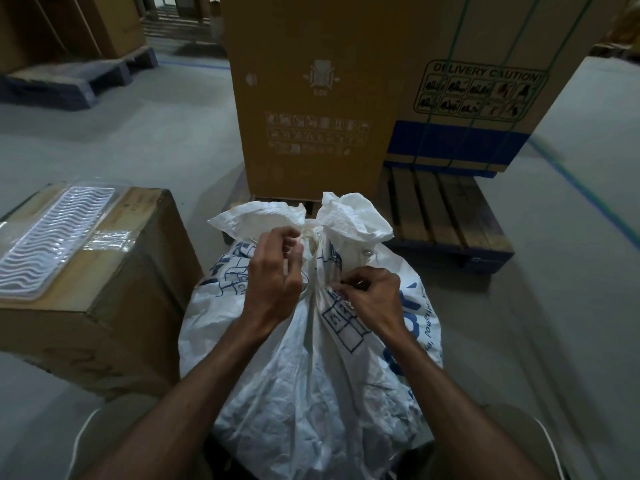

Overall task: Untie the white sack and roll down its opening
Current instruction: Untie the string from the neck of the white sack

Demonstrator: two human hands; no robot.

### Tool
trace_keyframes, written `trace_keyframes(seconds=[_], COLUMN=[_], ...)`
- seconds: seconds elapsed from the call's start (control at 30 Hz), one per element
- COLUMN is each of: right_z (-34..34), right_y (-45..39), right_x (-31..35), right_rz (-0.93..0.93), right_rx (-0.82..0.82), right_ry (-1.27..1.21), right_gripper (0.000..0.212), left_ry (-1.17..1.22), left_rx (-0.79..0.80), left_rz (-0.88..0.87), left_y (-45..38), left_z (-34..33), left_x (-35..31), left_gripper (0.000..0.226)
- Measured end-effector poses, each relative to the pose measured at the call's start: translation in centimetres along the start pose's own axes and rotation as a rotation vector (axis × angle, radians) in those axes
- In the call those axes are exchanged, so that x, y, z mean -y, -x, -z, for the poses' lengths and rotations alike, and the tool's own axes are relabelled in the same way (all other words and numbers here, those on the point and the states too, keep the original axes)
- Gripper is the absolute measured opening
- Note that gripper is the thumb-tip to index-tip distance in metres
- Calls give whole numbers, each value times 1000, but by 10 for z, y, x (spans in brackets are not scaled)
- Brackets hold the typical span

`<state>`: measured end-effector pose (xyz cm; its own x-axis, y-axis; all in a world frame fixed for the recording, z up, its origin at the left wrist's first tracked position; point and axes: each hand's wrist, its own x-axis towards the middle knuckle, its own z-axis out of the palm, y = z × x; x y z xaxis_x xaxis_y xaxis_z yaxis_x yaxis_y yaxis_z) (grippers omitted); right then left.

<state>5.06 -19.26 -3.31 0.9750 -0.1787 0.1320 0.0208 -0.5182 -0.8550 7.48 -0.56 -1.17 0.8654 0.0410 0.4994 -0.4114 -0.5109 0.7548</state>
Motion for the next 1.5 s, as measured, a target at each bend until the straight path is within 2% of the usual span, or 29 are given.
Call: trace_keyframes(seconds=[0.13, 0.23, 0.33, 0.43, 0.57, 0.67, 0.8, 0.93, 1.07, 1.37, 1.5], right_z=[7, 15, 25, 35, 55, 71, 80, 75, 55, -16, -57], right_y=[28, 53, 85, 119, 152, 163, 169, 169, 153, 95, 71], right_x=[10, 19, 37, 59, 83, 97, 118, 151, 179, 226, 250], right_rz=[-9, -35, -28, 32, 69, 57, -40, -78, -82, -175, -263], right_rx=[-30, -32, -29, -1, -13, -97, -101, 19, -58, 30, 90], right_ry=[-61, -118, -269, -427, -529, -560, -652, -634, -647, -637, -684], right_gripper=[10, 12, 11, 8, 6, 13, 19, 20, 17, 9, 13], left_ry=[-57, -77, -84, -102, 31, 81, 140, 15, -28, -169, -228], left_rx=[73, 221, 370, 426, 361, 340, 367, 383, 334, 147, 28], left_rz=[-39, -56, -43, -92, -185, -129, -18, -78, -113, -76, -18], left_y=[29, 53, 82, 104, 115, 118, 108, 88, 75, 61, 46], left_z=[-1, 0, 3, 10, 36, 64, 106, 136, 151, 201, 230], left_x=[-8, -8, -12, -22, -50, -68, -93, -122, -128, -87, -58], left_gripper=[16, 21, 39, 52, 20, 4, 10, 11, 12, 21, 8])
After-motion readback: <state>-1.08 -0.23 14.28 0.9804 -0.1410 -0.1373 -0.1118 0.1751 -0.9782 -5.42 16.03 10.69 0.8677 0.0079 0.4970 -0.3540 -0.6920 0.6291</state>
